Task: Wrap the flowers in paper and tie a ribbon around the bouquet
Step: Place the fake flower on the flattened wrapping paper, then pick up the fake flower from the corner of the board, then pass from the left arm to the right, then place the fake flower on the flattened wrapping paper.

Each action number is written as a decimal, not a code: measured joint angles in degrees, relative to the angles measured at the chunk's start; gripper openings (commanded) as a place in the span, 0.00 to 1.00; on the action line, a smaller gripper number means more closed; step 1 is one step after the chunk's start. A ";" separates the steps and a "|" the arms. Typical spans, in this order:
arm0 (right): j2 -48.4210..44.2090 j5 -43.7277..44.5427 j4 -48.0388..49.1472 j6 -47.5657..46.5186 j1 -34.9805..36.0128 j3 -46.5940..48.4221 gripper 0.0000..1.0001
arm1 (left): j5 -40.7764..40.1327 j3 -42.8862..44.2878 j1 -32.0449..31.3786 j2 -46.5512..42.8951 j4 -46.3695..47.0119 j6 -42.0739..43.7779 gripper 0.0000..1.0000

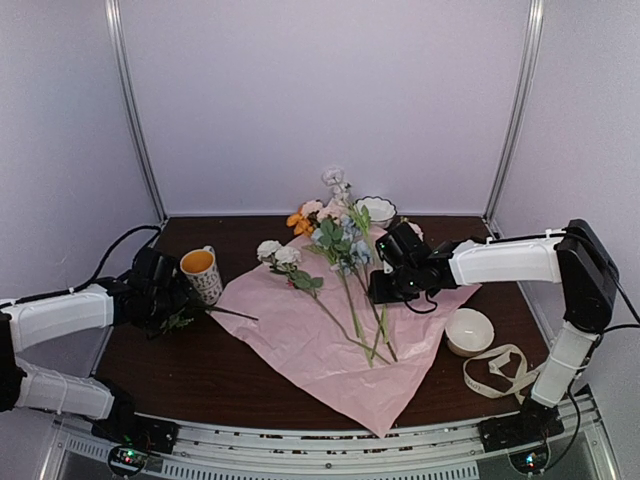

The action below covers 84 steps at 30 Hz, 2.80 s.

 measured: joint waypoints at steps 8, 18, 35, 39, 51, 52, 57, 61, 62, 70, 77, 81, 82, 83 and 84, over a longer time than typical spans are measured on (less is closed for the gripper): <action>-0.59 1.38 -1.64 -0.48 0.44 0.24 0.43 | -0.72 -0.70 5.79 3.63 0.63 0.72 0.98; -0.74 2.08 -3.43 -1.84 1.88 1.84 0.43 | -0.74 0.44 9.35 11.15 4.07 3.67 0.39; -5.60 -0.79 -2.71 -10.47 6.27 3.61 0.44 | -7.63 1.55 10.78 -23.67 -4.83 12.74 0.00; -7.96 -9.79 3.63 -13.73 8.33 4.63 0.42 | -5.14 2.73 9.84 -34.86 1.11 21.00 0.00; 1.25 -28.92 18.45 -16.96 16.68 27.91 0.63 | 21.57 7.21 -5.86 -22.58 31.80 30.93 0.00; 2.78 -28.50 18.01 -16.81 17.00 30.23 0.66 | 23.12 7.78 -6.86 -20.70 33.51 30.95 0.00; 7.96 -26.82 17.31 -15.74 16.85 34.14 0.67 | 29.33 11.37 -11.10 -13.20 41.24 30.88 0.00; 10.19 -24.17 16.48 -14.34 16.68 34.14 0.23 | 32.06 11.76 -13.09 -10.73 46.25 29.73 0.00; 10.27 -23.56 16.46 -13.86 16.57 34.03 0.10 | 32.48 11.76 -13.40 -10.21 47.17 29.20 0.00; 7.52 -19.12 18.05 -7.41 15.17 26.36 0.00 | 29.16 14.78 -14.01 -7.02 38.42 28.28 0.71; 6.23 -10.88 10.62 -1.31 7.72 15.85 0.00 | 17.86 29.68 -14.21 3.69 13.97 33.53 0.73; 7.56 -8.55 7.89 1.64 6.25 12.20 0.35 | 14.88 29.88 -14.21 11.58 4.94 34.77 0.72; 8.20 -8.07 7.80 2.27 6.14 11.69 0.43 | 14.80 30.08 -14.21 14.10 3.02 34.99 0.72; 8.83 -7.85 7.63 2.93 6.05 11.28 0.48 | 14.80 30.32 -14.14 16.59 1.42 35.32 0.72; 9.35 -7.52 7.39 3.19 5.86 10.93 0.51 | 14.86 30.71 -14.12 19.02 -0.17 35.74 0.71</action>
